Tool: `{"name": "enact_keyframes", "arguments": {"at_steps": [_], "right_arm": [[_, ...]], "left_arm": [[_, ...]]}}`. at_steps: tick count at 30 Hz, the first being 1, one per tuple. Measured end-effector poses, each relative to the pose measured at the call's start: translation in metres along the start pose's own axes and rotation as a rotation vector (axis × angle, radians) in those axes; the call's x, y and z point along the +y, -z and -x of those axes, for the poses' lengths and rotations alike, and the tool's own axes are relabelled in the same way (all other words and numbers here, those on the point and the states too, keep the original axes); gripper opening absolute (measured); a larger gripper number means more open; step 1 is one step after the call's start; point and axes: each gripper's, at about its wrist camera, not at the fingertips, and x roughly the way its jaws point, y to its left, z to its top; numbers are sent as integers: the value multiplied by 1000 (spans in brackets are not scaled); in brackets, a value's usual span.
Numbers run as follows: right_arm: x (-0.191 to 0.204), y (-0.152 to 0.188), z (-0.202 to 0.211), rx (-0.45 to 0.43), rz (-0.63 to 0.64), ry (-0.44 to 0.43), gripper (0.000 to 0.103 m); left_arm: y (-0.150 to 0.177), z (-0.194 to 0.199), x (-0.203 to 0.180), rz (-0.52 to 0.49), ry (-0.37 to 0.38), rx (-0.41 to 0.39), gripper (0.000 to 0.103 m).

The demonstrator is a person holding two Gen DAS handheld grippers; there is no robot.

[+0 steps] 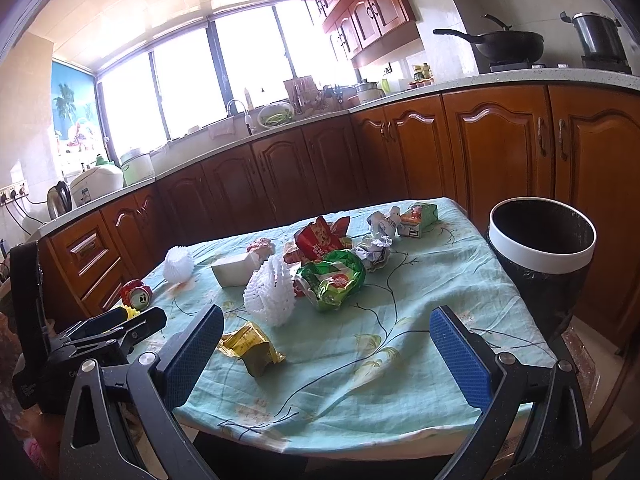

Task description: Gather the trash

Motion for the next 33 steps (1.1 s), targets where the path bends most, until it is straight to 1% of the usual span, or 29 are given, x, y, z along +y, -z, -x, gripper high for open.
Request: {"name": "enact_keyframes", "arguments": {"at_steps": [4, 9, 12, 13, 14, 17, 19, 21, 22, 23, 24, 25, 29, 33], "right_arm": [[2, 5, -17, 48, -7, -50, 103], [10, 17, -54, 157, -25, -158, 102], [15, 23, -75, 213, -25, -209, 94], [17, 24, -82, 233, -28, -226, 89], [20, 25, -91, 252, -27, -240, 87], [26, 29, -114, 308, -23, -271, 72], [30, 32, -127, 342, -20, -287, 69], [34, 36, -138, 366, -16, -300, 62], [34, 39, -143, 382, -19, -311, 45], [34, 40, -146, 396, -25, -320, 22], [32, 41, -146, 403, -33, -319, 11], [29, 40, -145, 404, -40, -313, 7], [6, 29, -127, 367, -80, -301, 5], [-24, 15, -102, 318, -102, -249, 5]], "left_arm": [[-2, -11, 12, 30, -3, 26, 103], [-7, -26, 29, 63, -16, 56, 103], [-11, -36, 40, 83, -22, 74, 100], [-12, -39, 43, 87, -24, 81, 98], [-13, -43, 45, 90, -24, 87, 97], [-17, -52, 51, 102, -23, 105, 94], [-18, -58, 55, 109, -21, 115, 93], [-20, -65, 56, 112, -13, 128, 93], [-21, -68, 55, 112, -9, 134, 93], [-21, -71, 54, 110, -4, 141, 93], [-22, -75, 52, 106, 3, 149, 93], [-23, -79, 49, 100, 10, 157, 93], [-29, -97, 31, 60, 44, 184, 93], [-33, -119, 8, 21, 81, 214, 93]]}}
